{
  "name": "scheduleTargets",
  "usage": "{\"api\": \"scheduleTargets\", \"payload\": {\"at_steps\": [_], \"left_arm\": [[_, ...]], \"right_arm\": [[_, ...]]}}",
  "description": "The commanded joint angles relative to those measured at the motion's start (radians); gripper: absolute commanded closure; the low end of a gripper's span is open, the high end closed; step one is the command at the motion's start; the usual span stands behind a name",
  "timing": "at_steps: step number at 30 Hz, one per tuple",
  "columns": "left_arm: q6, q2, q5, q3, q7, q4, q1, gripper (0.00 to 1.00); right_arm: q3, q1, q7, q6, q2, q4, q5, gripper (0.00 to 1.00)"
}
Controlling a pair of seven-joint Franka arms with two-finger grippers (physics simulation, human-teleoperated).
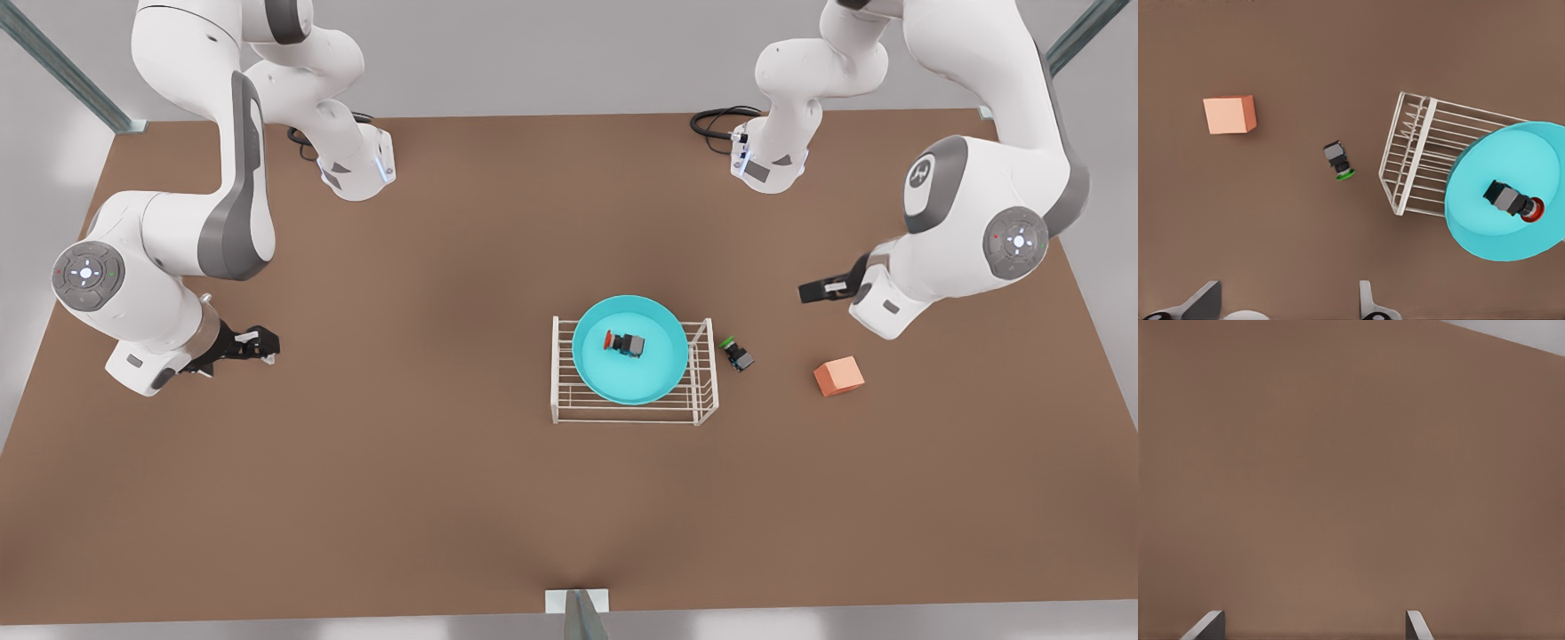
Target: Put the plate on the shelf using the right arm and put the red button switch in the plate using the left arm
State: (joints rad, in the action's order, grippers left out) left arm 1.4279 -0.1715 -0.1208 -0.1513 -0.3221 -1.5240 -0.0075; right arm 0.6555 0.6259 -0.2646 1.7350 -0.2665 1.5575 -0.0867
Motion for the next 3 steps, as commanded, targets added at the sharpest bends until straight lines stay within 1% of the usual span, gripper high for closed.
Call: {"api": "scheduleTargets", "payload": {"at_steps": [1, 3], "left_arm": [[0.059, -0.005, 0.009, -0.001, 0.275, 0.001, 0.003, 0.00], [0.098, -0.026, 0.041, 0.003, 0.279, 0.001, 0.009, 0.00]], "right_arm": [[0.001, 0.000, -0.028, -0.002, 0.001, 0.000, -0.001, 0.00], [0.001, 0.000, -0.028, -0.002, 0.001, 0.000, -0.001, 0.00]]}}
